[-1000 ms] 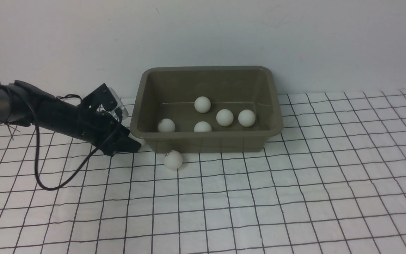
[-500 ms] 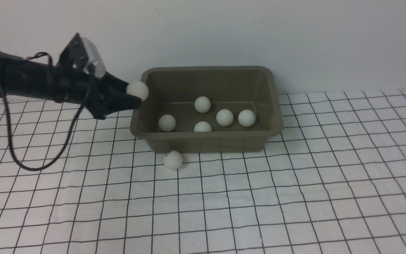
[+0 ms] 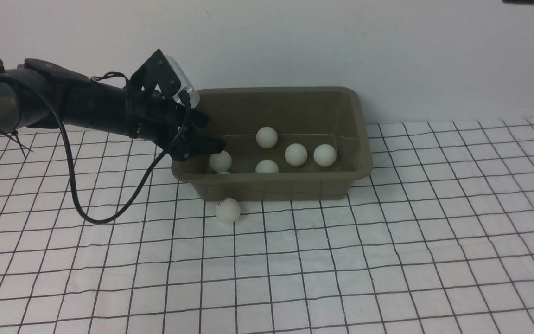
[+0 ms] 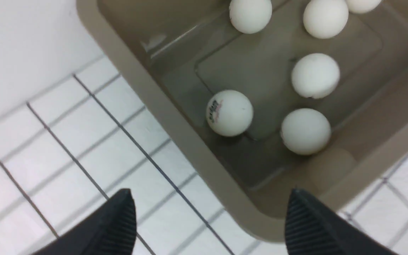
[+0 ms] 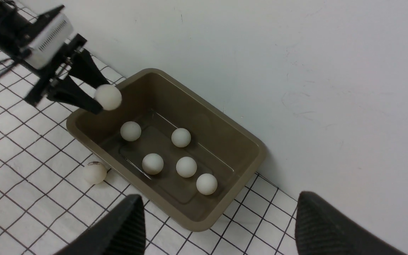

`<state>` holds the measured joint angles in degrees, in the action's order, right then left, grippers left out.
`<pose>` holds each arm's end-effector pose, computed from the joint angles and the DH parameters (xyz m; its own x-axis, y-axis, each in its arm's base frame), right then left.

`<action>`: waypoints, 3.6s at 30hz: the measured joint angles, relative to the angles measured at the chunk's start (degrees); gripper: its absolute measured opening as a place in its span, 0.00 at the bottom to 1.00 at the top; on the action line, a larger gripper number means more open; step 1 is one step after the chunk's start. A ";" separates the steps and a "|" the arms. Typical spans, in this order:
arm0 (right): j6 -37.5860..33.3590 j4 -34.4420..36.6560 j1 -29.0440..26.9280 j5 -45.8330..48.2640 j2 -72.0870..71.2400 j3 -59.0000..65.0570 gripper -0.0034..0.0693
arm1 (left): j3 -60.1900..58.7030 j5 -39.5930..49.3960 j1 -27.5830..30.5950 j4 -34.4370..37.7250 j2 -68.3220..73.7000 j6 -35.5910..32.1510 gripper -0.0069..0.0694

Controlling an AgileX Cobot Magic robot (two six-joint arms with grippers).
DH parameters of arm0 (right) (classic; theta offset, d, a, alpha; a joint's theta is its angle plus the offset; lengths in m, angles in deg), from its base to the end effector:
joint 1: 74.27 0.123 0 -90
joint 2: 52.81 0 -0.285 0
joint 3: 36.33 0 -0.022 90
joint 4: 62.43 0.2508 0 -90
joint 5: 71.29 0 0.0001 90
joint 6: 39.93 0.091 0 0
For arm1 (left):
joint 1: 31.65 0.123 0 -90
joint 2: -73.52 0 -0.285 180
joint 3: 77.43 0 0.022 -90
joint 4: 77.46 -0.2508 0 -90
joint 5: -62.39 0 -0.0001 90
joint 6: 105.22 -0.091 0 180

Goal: Put the table tennis balls into the box on the white checkered tablecloth.

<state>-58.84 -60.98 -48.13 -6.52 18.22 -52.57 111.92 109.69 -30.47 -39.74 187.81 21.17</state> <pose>0.1595 0.0806 0.5101 -0.2766 -0.4852 -0.8295 -0.5741 0.7756 -0.2623 0.4119 -0.0325 0.2723 -0.6382 0.3775 -0.6709 0.5727 0.8152 -0.0860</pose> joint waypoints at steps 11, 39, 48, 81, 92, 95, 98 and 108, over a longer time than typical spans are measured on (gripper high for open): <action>-0.16 -0.71 0.00 2.77 -2.00 0.00 0.75 | -5.50 20.95 -0.41 -1.28 -10.72 13.35 0.70; -0.16 -0.15 0.00 3.59 -5.04 0.00 0.75 | -37.69 -48.41 -29.90 61.27 -9.12 -36.89 0.70; -0.18 -0.03 0.00 3.63 -5.08 0.00 0.75 | -36.45 -51.86 -30.77 61.65 -1.81 -34.75 0.70; -0.18 0.03 0.00 5.00 -8.07 0.00 0.75 | -32.94 -43.76 -30.98 61.95 -10.04 -39.37 0.09; -0.18 -0.12 0.00 5.19 -8.07 0.00 0.75 | -32.74 -38.31 -30.98 61.35 -12.65 -42.75 0.09; -0.18 -0.12 0.00 5.19 -8.07 0.00 0.75 | -32.74 -38.31 -30.98 61.31 -12.65 -43.26 0.09; -0.18 -0.12 0.00 5.19 -8.07 0.00 0.75 | -32.74 -41.77 -30.98 61.00 -12.38 -45.95 0.09; -0.18 -0.12 0.00 4.85 -8.07 0.00 0.75 | -32.74 -51.17 -27.62 61.56 -7.99 -51.94 0.09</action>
<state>-59.02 -61.10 -48.13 -1.67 10.15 -52.57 79.18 58.52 -58.09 21.82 179.82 -30.77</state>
